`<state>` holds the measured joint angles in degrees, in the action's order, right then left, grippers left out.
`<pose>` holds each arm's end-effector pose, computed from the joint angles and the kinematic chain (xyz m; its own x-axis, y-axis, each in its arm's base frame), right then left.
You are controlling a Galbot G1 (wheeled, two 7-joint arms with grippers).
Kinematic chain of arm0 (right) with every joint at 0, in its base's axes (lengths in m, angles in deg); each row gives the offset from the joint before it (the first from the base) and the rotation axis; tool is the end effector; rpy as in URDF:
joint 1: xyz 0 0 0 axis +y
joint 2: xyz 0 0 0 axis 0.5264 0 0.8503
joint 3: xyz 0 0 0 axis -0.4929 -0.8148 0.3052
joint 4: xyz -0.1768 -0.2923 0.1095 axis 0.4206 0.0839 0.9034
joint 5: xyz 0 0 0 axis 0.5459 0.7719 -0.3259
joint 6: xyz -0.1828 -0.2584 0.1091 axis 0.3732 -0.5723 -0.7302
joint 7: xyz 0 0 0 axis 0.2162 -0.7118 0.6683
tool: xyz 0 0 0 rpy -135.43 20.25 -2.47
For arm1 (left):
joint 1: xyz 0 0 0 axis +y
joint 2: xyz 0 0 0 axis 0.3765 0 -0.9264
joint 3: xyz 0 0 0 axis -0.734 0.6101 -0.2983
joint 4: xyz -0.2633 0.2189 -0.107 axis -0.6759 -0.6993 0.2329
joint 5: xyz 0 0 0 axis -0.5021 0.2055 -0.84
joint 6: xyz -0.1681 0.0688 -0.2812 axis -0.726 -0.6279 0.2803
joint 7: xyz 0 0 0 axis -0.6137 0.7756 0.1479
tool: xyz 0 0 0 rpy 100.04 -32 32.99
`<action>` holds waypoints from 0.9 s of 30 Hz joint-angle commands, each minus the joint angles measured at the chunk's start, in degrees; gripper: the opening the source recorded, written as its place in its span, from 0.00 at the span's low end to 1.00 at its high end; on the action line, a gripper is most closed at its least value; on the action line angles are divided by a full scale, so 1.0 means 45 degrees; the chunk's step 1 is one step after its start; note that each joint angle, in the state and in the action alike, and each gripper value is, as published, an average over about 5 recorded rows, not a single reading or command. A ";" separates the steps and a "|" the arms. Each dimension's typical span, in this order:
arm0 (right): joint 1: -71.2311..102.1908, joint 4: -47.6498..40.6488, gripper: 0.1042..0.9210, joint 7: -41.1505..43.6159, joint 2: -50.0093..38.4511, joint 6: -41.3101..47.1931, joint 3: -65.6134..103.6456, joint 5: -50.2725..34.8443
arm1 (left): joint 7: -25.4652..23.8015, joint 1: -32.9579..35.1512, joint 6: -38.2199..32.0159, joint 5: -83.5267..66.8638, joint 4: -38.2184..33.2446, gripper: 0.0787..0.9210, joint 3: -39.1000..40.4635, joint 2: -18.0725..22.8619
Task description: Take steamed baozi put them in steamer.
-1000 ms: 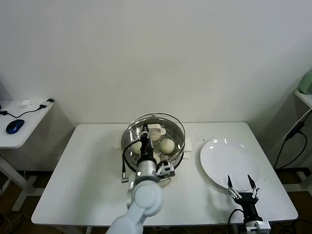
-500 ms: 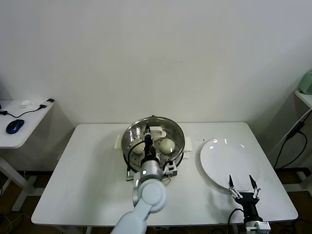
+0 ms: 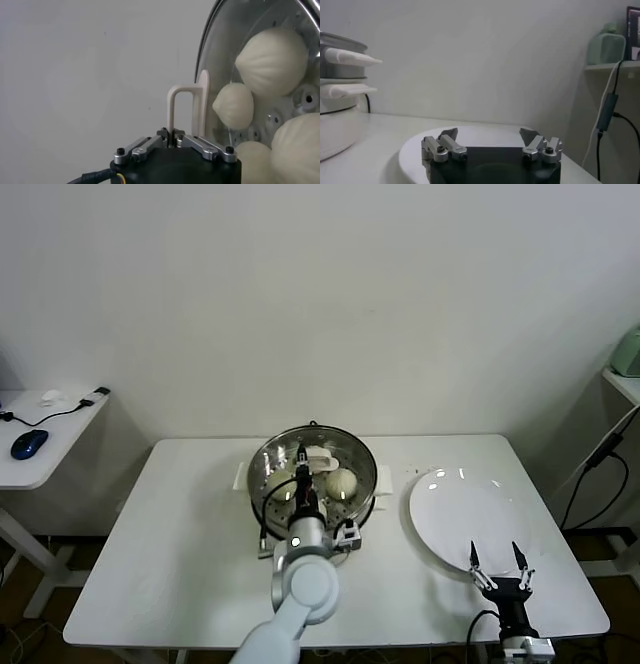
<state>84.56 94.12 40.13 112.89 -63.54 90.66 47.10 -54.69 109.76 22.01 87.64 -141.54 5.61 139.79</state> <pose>0.1463 -0.1289 -0.4502 -0.9953 0.0944 0.0223 0.0913 0.9894 -0.1132 0.2872 -0.1690 -0.2990 -0.9893 -0.1435 0.0252 0.0205 0.0341 0.9992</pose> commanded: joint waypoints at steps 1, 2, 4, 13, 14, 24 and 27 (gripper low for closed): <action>-0.0009 0.0041 0.88 0.0058 0.0034 -0.0130 -0.0030 0.0106 | -0.0088 -0.0067 0.0450 0.0103 0.0130 0.10 -0.0011 0.0047; -0.0008 0.0058 0.88 0.0063 0.0033 -0.0116 -0.0031 0.0103 | -0.0075 -0.0033 0.0452 0.0092 0.0123 0.11 -0.0022 0.0042; -0.0008 0.0089 0.88 0.0071 0.0030 -0.0078 -0.0032 0.0089 | -0.0003 0.0043 0.0434 0.0060 0.0117 0.17 -0.0043 0.0039; -0.0025 0.0181 0.88 0.0104 0.0041 0.0223 -0.0095 -0.0033 | -0.0138 0.0251 0.0266 -0.0461 -0.0850 0.48 0.0205 -0.0376; -0.0032 0.0170 0.88 0.0037 0.0046 0.0292 -0.0125 -0.0096 | -0.0194 0.0294 0.0241 -0.0612 -0.1094 0.51 0.0273 -0.0523; 0.0175 0.0423 0.88 -0.0132 -0.0095 0.0523 -0.0354 -0.0449 | 0.1677 0.1392 -0.1264 -0.6340 -0.4118 0.83 0.0255 -0.2261; 0.0203 0.0484 0.88 -0.0092 -0.0082 0.0483 -0.0367 -0.0416 | 0.2704 0.2029 -0.2847 -0.9024 -0.4803 0.87 -0.0663 -0.2793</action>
<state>85.05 95.58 39.81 112.78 -61.90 89.51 45.87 -45.94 117.46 21.48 58.15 -158.04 2.10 130.27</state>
